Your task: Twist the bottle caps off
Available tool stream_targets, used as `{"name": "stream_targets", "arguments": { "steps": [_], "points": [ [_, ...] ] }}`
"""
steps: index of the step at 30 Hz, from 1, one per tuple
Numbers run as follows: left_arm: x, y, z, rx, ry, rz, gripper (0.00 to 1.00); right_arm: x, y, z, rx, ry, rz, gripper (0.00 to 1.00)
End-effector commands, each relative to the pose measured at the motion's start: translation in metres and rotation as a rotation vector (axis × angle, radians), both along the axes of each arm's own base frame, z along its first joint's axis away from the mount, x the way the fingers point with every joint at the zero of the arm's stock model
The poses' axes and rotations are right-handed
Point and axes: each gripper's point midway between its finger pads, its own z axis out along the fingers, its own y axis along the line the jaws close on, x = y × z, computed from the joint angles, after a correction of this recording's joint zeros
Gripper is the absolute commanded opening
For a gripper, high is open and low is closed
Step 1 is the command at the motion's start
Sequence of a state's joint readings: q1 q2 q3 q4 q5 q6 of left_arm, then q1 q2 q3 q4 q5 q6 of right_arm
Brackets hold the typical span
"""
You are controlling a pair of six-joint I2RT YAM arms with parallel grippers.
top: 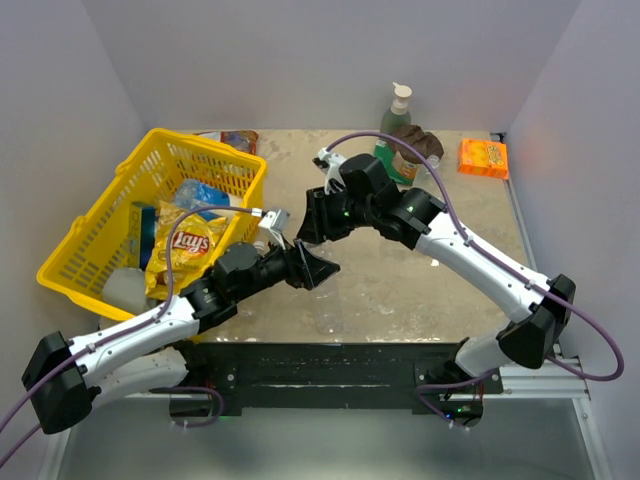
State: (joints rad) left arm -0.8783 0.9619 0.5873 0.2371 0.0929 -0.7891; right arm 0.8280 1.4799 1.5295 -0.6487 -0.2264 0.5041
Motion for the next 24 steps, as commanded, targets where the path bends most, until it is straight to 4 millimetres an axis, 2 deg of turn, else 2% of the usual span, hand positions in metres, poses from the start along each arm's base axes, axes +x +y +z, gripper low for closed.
{"name": "stream_targets", "arguments": {
  "steps": [1,8,13,15,16,20,24],
  "points": [
    [0.005,-0.004,0.034,-0.057,-0.078,0.004,0.18,-0.006,0.011,0.022,0.057,-0.043,0.04,0.42],
    [0.002,-0.003,0.036,-0.074,-0.092,-0.002,0.18,-0.01,0.014,0.018,0.064,-0.039,0.078,0.25],
    [-0.009,-0.003,0.041,-0.117,-0.136,-0.05,0.18,-0.016,0.02,0.031,0.091,-0.08,0.172,0.16],
    [-0.013,-0.003,0.049,-0.146,-0.164,-0.07,0.18,-0.018,0.023,0.032,0.089,-0.095,0.22,0.15],
    [-0.017,-0.003,0.046,-0.149,-0.166,-0.091,0.18,-0.021,0.024,0.032,0.088,-0.093,0.244,0.14],
    [-0.024,-0.003,0.055,-0.192,-0.206,-0.124,0.17,-0.042,0.023,0.037,0.135,-0.081,0.405,0.13],
    [-0.03,-0.002,0.059,-0.213,-0.233,-0.148,0.17,-0.049,0.013,0.043,0.172,-0.074,0.48,0.13]
  ]
}}
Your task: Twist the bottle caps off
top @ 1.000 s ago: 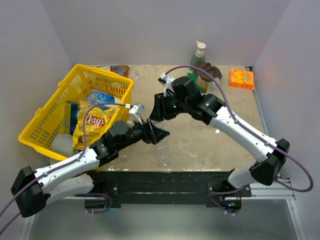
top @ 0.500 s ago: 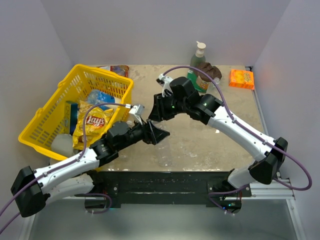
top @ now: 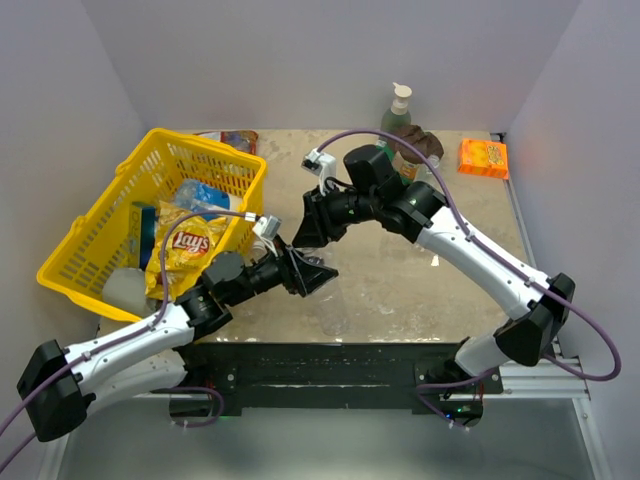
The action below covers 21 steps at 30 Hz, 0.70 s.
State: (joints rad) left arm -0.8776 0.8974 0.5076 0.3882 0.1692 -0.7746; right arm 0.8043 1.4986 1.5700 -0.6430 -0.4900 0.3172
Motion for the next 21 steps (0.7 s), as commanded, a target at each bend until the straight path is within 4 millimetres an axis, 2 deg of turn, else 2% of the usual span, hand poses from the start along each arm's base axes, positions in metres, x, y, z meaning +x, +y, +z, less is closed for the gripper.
{"name": "stream_targets", "arguments": {
  "steps": [1,2,4,5,11,21],
  "points": [
    [-0.015,-0.003,0.04,-0.117,-0.138,-0.077,0.17,-0.027,-0.003,0.032,0.117,-0.011,0.201,0.12],
    [-0.016,-0.003,0.043,-0.129,-0.151,-0.084,0.17,-0.021,-0.008,0.034,0.133,-0.009,0.193,0.12],
    [-0.02,-0.002,0.045,-0.141,-0.166,-0.099,0.17,-0.026,-0.015,0.048,0.195,0.01,0.226,0.11],
    [-0.021,-0.002,0.045,-0.144,-0.171,-0.103,0.17,-0.017,-0.019,0.051,0.222,0.006,0.213,0.11],
    [-0.024,-0.004,0.045,-0.15,-0.174,-0.123,0.17,-0.018,-0.032,0.078,0.303,-0.005,0.256,0.09],
    [-0.024,-0.007,0.044,-0.144,-0.166,-0.136,0.17,-0.02,-0.034,0.09,0.315,-0.03,0.255,0.07]
  ]
}}
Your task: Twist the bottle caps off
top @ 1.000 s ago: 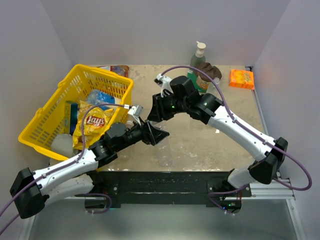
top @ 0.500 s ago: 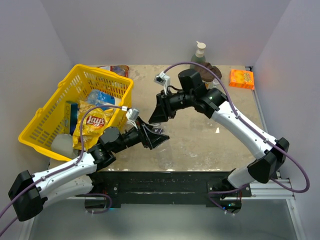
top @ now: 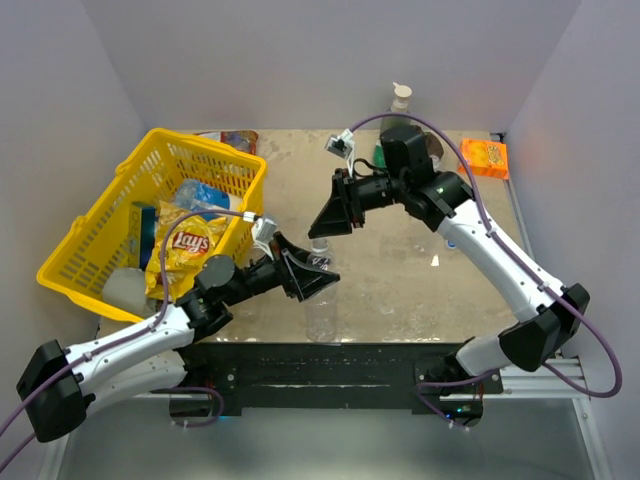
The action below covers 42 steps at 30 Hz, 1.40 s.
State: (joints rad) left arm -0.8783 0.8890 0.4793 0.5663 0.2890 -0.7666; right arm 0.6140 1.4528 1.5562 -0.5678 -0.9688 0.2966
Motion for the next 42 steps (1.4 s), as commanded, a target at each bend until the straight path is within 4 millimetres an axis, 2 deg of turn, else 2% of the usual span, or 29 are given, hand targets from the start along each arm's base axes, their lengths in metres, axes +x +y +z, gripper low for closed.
{"name": "stream_targets", "arguments": {
  "steps": [1,5,6,9,13,16,18,19,21,23,30,33,36,42],
  "points": [
    [-0.002,-0.001,0.012,-0.027,-0.043,-0.01,0.17,-0.005,-0.006,0.04,0.072,-0.096,-0.012,0.07],
    [0.007,0.008,0.004,0.002,0.0,0.064,0.17,0.02,-0.013,0.049,0.031,-0.162,-0.173,0.07],
    [0.015,0.013,-0.002,0.011,0.022,0.125,0.17,0.035,-0.017,0.046,0.001,-0.186,-0.261,0.07],
    [0.024,0.029,-0.019,0.035,0.091,0.223,0.17,0.059,-0.033,0.053,-0.039,-0.27,-0.433,0.06],
    [0.031,0.045,-0.031,0.055,0.137,0.317,0.17,0.068,-0.052,0.071,-0.021,-0.354,-0.576,0.07],
    [0.037,0.054,-0.032,0.07,0.142,0.373,0.17,0.084,-0.061,0.051,-0.055,-0.337,-0.685,0.09],
    [0.041,0.059,-0.028,0.075,0.136,0.406,0.17,0.094,-0.067,0.028,-0.084,-0.323,-0.747,0.09],
    [0.042,0.06,-0.031,0.09,0.143,0.416,0.17,0.106,-0.073,0.009,-0.101,-0.31,-0.821,0.09],
    [0.045,0.062,-0.031,0.095,0.145,0.438,0.17,0.115,-0.078,-0.008,-0.123,-0.313,-0.877,0.08],
    [0.047,0.062,-0.031,0.102,0.146,0.445,0.17,0.13,-0.083,-0.043,-0.191,-0.303,-0.929,0.08],
    [0.051,0.062,-0.032,0.114,0.142,0.459,0.17,0.168,-0.087,-0.13,-0.38,-0.283,-1.004,0.09],
    [0.053,0.065,-0.033,0.12,0.141,0.477,0.17,0.181,-0.095,-0.155,-0.445,-0.283,-1.048,0.09],
    [0.054,0.068,-0.033,0.118,0.143,0.492,0.17,0.191,-0.105,-0.168,-0.47,-0.278,-1.096,0.09],
    [0.055,0.073,-0.038,0.12,0.157,0.516,0.17,0.21,-0.126,-0.208,-0.578,-0.272,-1.181,0.09]
  ]
}}
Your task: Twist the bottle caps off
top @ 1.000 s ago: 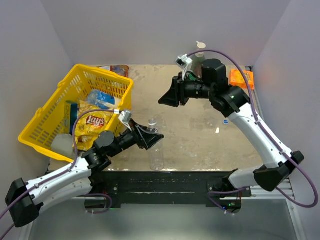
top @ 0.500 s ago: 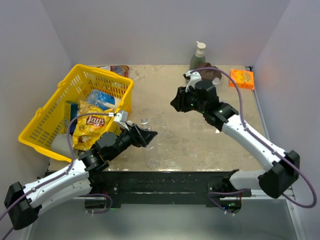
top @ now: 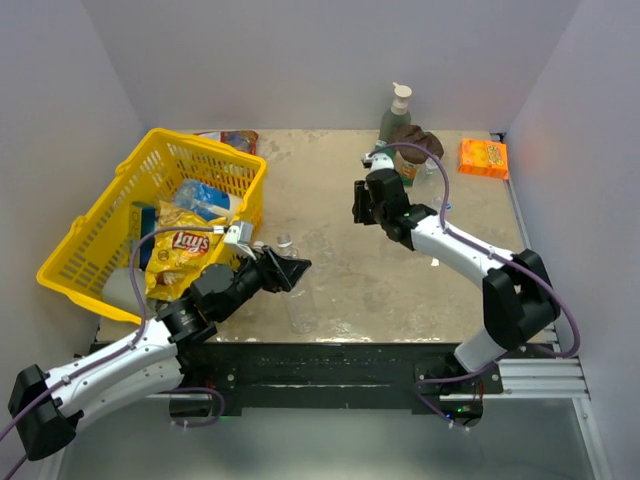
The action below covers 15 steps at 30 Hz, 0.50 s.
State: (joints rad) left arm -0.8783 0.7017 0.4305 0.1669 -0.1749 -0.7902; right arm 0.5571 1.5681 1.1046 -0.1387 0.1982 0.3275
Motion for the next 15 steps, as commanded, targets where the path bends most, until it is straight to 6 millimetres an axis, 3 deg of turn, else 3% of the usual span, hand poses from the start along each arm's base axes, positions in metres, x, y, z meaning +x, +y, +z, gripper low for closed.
{"name": "stream_targets", "arguments": {
  "steps": [1,15],
  "points": [
    [0.007,0.007,0.024,-0.043,-0.047,0.054,0.17,0.026,-0.021,-0.006,-0.046,-0.08,-0.121,0.09],
    [0.013,0.008,0.023,-0.038,-0.044,0.074,0.17,0.063,-0.037,-0.067,-0.091,-0.016,-0.273,0.09]
  ]
}}
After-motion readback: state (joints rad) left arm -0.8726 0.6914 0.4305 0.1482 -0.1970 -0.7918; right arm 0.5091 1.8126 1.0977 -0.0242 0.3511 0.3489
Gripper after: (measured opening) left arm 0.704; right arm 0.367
